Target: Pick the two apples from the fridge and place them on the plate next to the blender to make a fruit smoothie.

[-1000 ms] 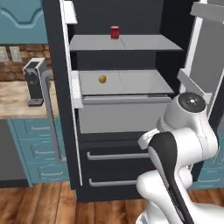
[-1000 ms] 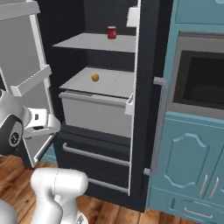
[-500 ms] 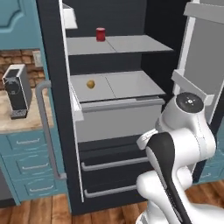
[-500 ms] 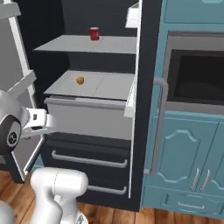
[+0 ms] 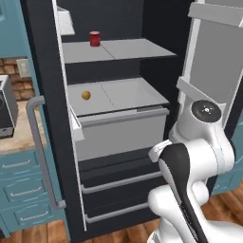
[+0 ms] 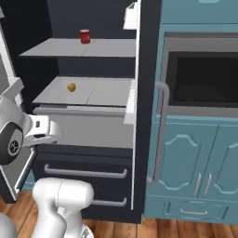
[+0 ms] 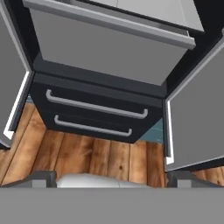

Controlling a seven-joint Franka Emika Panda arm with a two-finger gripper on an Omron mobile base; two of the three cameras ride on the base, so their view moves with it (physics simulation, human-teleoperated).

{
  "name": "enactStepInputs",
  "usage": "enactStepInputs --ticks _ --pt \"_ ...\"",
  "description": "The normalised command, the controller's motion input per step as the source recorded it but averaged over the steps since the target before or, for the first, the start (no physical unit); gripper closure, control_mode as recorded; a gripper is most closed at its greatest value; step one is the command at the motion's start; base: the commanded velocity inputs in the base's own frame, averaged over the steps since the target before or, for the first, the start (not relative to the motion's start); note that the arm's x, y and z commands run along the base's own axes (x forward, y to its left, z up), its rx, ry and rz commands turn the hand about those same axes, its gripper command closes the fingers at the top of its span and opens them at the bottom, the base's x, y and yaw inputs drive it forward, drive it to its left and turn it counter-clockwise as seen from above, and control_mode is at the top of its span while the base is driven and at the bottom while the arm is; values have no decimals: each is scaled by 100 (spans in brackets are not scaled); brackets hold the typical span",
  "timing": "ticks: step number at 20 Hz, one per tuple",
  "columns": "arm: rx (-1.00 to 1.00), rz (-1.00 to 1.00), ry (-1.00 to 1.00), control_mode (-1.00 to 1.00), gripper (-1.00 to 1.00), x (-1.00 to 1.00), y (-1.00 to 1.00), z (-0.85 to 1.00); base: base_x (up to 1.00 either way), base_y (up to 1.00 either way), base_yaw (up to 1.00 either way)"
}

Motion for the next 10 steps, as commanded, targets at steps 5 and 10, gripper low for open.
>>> enactStepInputs --ticks 5,10 --pt "0 0 0 100 -100 0 0 0 28 50 -2" --pt "0 0 0 100 -100 0 0 0 35 42 0"
